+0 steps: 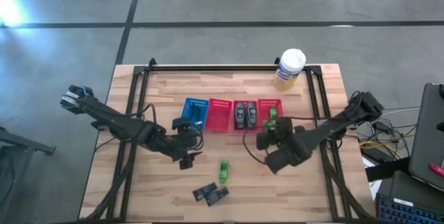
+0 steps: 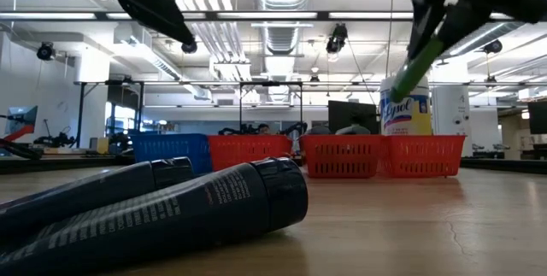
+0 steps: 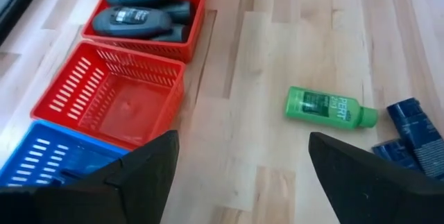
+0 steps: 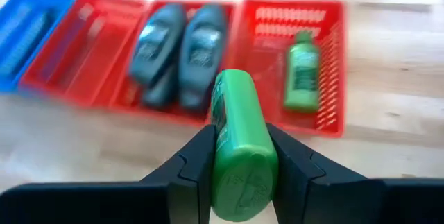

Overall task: Pick & Place Travel size toiletries
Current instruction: Put the green shampoo bottle into the right red bin

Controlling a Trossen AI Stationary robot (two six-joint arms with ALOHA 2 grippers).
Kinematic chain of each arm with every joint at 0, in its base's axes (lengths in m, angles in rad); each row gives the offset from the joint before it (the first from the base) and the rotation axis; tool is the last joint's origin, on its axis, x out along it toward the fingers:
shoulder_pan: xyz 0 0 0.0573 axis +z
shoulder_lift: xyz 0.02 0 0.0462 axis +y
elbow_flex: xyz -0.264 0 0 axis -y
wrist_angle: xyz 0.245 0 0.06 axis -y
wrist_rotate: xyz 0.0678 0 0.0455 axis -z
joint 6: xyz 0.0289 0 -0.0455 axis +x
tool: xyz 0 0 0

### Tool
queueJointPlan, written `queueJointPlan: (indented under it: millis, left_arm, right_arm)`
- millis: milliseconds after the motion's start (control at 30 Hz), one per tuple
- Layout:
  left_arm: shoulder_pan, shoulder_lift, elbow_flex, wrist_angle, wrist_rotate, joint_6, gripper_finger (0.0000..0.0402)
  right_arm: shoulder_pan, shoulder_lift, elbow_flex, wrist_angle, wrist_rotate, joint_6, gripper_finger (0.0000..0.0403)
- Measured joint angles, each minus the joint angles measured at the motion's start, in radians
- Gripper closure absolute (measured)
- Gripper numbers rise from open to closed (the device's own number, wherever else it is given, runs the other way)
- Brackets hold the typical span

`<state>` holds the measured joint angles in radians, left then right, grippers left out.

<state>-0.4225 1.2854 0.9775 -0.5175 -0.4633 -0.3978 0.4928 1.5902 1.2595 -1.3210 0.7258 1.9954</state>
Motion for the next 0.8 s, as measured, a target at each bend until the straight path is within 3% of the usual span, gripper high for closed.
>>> queueJointPlan:
  millis: [167, 333, 467, 800]
  left_arm:
    - [0.000, 0.000, -0.001, 0.002, -0.002, 0.003, 0.0078]
    - [0.000, 0.001, -0.001, 0.002, -0.002, 0.002, 0.0078]
    - [0.000, 0.001, -0.001, 0.002, -0.002, 0.003, 0.0078]
    - [0.000, 0.002, -0.022, 0.000, 0.001, 0.003, 0.0078]
  right_arm:
    - [-0.081, -0.008, -0.090, -0.012, 0.078, 0.097, 0.0309]
    - [-0.189, -0.013, -0.181, 0.130, -0.017, -0.081, 0.0297]
    - [-0.239, -0.018, -0.226, 0.262, -0.021, -0.156, 0.0279]
    - [-0.262, -0.025, -0.242, 0.285, -0.128, -0.241, 0.0176]
